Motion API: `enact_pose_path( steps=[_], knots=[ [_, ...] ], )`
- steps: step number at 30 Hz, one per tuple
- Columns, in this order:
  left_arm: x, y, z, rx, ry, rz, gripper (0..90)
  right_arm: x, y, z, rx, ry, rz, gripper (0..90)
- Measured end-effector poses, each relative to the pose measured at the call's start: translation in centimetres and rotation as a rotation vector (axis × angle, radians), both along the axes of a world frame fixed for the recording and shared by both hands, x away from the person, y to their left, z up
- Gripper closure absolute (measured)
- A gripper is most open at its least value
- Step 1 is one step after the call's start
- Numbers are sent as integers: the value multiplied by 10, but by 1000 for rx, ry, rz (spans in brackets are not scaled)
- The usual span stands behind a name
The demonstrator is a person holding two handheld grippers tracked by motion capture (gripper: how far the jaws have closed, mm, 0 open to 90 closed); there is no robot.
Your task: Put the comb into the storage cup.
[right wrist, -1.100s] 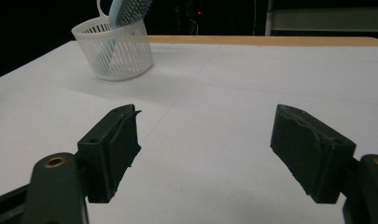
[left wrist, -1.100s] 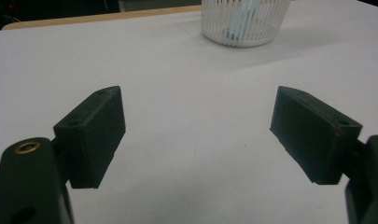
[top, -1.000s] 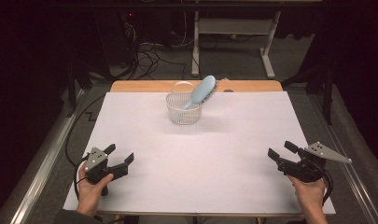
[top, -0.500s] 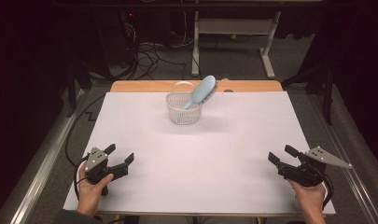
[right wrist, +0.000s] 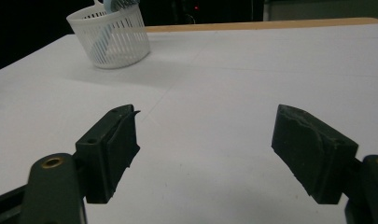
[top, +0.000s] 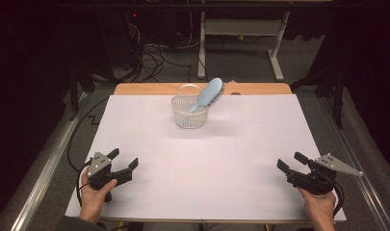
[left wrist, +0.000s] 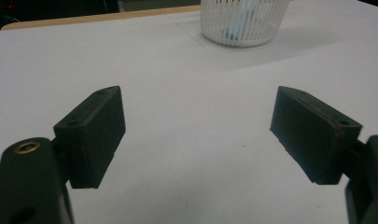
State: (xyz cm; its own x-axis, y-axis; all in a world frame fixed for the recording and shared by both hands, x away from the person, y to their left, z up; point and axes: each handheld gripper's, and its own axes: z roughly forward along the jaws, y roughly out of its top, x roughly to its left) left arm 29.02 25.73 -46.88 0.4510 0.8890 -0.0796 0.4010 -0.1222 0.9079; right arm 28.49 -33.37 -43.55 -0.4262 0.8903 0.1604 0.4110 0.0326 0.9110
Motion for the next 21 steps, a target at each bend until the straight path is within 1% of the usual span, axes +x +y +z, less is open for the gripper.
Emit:
enact_pose_path(
  steps=[13, 21],
  knots=[
    [0, 0, 0, 0, 0, 0, 188, -2, 0, -7, -4, 14, -1, 228],
    [0, 0, 0, 0, -2, 0, 188, -3, 1, -10, -16, 8, 2, 228]
  ],
)
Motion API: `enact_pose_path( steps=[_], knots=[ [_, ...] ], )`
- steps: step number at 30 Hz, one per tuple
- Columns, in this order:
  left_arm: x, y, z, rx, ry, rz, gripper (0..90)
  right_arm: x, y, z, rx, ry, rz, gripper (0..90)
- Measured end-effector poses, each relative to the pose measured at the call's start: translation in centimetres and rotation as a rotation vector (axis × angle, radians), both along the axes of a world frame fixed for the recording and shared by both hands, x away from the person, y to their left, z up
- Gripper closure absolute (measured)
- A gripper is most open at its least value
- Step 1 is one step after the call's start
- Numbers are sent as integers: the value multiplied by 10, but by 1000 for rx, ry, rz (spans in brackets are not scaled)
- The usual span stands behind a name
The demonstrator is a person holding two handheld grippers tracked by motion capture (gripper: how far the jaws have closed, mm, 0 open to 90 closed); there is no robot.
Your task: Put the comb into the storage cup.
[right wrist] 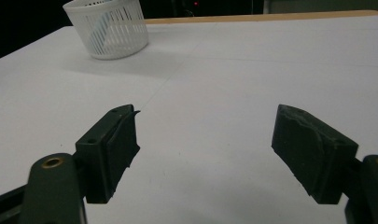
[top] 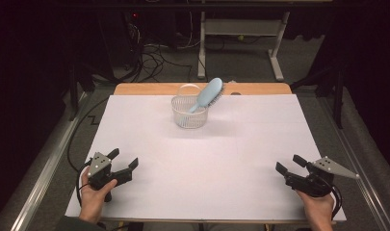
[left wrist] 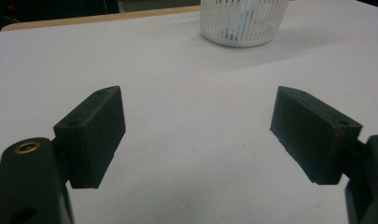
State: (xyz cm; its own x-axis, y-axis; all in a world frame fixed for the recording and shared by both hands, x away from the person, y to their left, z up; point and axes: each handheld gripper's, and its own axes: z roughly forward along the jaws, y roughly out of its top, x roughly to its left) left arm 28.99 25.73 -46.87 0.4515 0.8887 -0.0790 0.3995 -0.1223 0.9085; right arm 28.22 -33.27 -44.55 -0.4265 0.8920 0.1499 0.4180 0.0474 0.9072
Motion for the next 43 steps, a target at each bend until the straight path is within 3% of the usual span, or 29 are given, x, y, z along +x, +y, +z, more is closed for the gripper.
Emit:
enact_pose_path(
  steps=[16, 43],
  knots=[
    [-1, 0, 0, -1, -2, 2, 188, 0, -1, -7, -25, 5, 1, 226],
    [1, 0, -1, 0, 2, 3, 188, -3, -2, -11, -9, 8, 8, 219]
  ],
)
